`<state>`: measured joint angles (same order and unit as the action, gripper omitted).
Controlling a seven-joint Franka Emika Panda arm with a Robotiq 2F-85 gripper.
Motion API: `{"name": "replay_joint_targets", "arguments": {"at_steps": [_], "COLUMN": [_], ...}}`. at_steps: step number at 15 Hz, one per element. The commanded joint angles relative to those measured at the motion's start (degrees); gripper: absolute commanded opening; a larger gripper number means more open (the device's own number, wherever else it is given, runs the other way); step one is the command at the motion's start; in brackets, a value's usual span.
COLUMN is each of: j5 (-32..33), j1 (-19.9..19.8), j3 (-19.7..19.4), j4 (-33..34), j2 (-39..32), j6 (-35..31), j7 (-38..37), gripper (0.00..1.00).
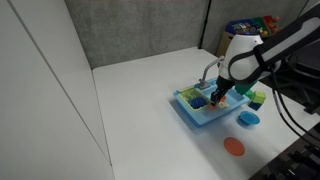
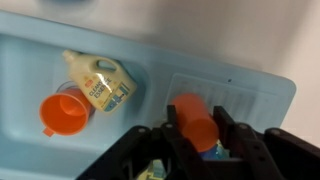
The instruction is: Put the orange cup on the counter
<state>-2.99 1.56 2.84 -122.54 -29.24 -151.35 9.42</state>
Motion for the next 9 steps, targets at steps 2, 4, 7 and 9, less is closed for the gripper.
{"name": "replay_joint_targets", "arguments": {"at_steps": [2, 4, 7, 9], "j5": [1.1, 0.8, 0.9, 0.9], "j1": [-0.3, -0.6, -0.8, -1.2], "j3": [0.2, 0.4, -0.2, -0.7], "j4": [1.6, 1.8, 2.9, 3.7], "j2": [-0.2, 0.6, 1.3, 1.8], "j6": [0.7, 1.2, 1.5, 1.6], "j7": [-1.4, -1.3, -1.6, -1.9], "gripper": [0.80, 0.95, 1.00, 1.00]}}
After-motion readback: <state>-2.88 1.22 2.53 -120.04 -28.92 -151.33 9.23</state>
